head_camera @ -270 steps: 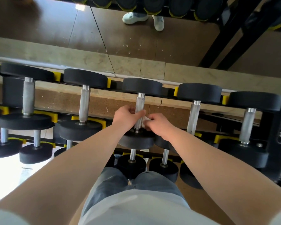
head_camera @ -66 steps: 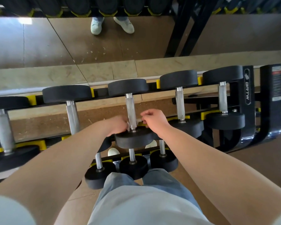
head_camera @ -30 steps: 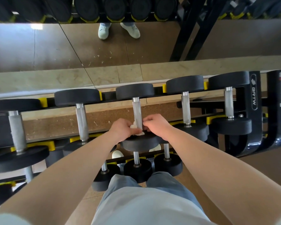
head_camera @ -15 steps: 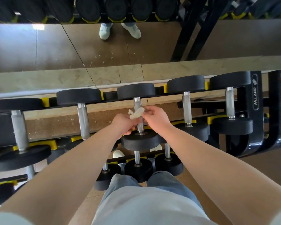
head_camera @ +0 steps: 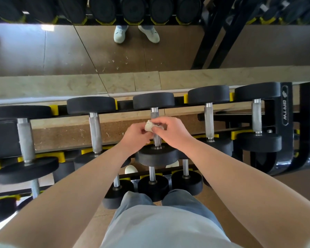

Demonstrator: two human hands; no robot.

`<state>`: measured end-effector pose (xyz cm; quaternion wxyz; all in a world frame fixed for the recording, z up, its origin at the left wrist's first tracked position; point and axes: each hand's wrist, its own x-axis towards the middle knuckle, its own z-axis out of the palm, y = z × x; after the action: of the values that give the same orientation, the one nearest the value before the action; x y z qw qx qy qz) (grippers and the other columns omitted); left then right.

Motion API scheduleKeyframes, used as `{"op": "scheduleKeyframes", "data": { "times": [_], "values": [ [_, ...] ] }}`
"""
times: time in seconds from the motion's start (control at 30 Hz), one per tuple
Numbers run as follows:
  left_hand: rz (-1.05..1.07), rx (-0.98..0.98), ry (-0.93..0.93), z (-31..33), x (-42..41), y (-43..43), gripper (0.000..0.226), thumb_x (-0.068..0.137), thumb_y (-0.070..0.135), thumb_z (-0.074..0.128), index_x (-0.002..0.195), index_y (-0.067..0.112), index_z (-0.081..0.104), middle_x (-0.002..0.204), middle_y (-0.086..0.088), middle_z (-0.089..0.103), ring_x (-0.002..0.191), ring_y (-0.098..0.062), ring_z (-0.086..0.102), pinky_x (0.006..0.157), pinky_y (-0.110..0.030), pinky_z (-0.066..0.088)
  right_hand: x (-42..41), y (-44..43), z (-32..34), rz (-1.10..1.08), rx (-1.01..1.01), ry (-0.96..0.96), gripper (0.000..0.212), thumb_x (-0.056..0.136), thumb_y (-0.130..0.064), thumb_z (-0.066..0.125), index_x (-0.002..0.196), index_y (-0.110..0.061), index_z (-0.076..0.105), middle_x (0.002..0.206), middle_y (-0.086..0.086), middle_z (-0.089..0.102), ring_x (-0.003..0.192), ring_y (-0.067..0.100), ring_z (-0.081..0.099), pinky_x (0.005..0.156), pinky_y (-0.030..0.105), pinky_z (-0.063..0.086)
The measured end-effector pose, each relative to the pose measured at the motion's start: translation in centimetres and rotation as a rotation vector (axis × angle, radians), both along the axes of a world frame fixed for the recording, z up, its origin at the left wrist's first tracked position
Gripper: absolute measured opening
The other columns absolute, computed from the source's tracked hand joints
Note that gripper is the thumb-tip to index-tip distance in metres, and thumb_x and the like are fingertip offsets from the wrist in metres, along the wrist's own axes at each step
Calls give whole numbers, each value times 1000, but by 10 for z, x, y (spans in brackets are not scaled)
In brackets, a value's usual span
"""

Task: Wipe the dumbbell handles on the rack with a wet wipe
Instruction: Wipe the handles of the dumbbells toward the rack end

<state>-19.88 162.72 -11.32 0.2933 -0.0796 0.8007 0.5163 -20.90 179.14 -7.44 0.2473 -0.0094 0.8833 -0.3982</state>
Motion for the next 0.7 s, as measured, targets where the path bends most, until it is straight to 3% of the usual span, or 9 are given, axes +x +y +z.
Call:
{"op": "scheduleKeyframes", "data": {
  "times": [0.07, 0.17, 0.27, 0.37, 0.43, 0.5, 0.57, 0.7],
  "values": [
    [16, -18, -34, -3, 0, 1, 13, 93, 34, 72, 104, 27, 71, 92, 6, 74, 88, -14, 72, 82, -38, 62, -5, 2, -1, -69, 49, 85, 32, 101, -23, 62, 133, -21, 66, 128, -4, 68, 107, 2, 57, 89, 17, 47],
    [183, 71, -107, -6, 2, 3, 20, 94, 19, 70, 113, 23, 65, 104, 4, 72, 99, -14, 70, 82, -33, 63, -11, 7, -8, -128, 126, 167, 28, 102, -23, 61, 130, -22, 66, 124, -5, 68, 106, 4, 60, 92, 24, 52],
    [226, 180, -264, -12, 3, 3, 46, 94, 0, 60, 136, 16, 57, 123, -3, 69, 113, -20, 66, 90, -33, 60, -4, 15, -12, 151, 218, 69, 28, 101, -18, 62, 128, -21, 67, 123, -3, 67, 104, 5, 59, 95, 27, 52],
    [117, 193, -351, -11, 3, 5, 56, 92, -6, 61, 144, 13, 51, 129, -9, 67, 116, -23, 64, 87, -29, 58, 7, 19, -9, 446, 302, -88, 26, 100, -17, 62, 123, -23, 71, 124, -3, 68, 106, 9, 60, 102, 32, 50],
    [103, 181, -383, -9, 0, 7, 58, 93, -8, 59, 147, 13, 50, 131, -13, 66, 118, -25, 64, 94, -34, 57, 7, 19, -11, 495, 318, -108, 23, 99, -17, 63, 120, -23, 72, 119, -3, 68, 105, 11, 62, 99, 32, 51],
    [113, 166, -406, -9, -2, 8, 57, 94, -8, 57, 147, 13, 49, 133, -13, 64, 118, -26, 64, 97, -35, 56, 3, 15, -15, 351, 274, -41, 19, 99, -19, 63, 117, -23, 70, 109, -8, 63, 99, 9, 61, 86, 23, 52],
    [115, 160, -406, -13, -1, 7, 55, 94, -8, 55, 146, 12, 51, 131, -13, 64, 117, -25, 64, 100, -39, 56, -1, 9, -22, 77, 211, 30, 15, 98, -20, 64, 113, -23, 68, 104, -11, 60, 93, 6, 59, 72, 14, 43],
    [123, 178, -403, -19, 4, 3, 40, 94, -3, 59, 130, 14, 66, 117, -8, 73, 109, -20, 70, 101, -39, 56, -2, -3, -29, -336, 50, 39, 8, 98, -21, 65, 105, -24, 66, 102, -9, 63, 89, 1, 57, 68, 13, 40]
  ]
}}
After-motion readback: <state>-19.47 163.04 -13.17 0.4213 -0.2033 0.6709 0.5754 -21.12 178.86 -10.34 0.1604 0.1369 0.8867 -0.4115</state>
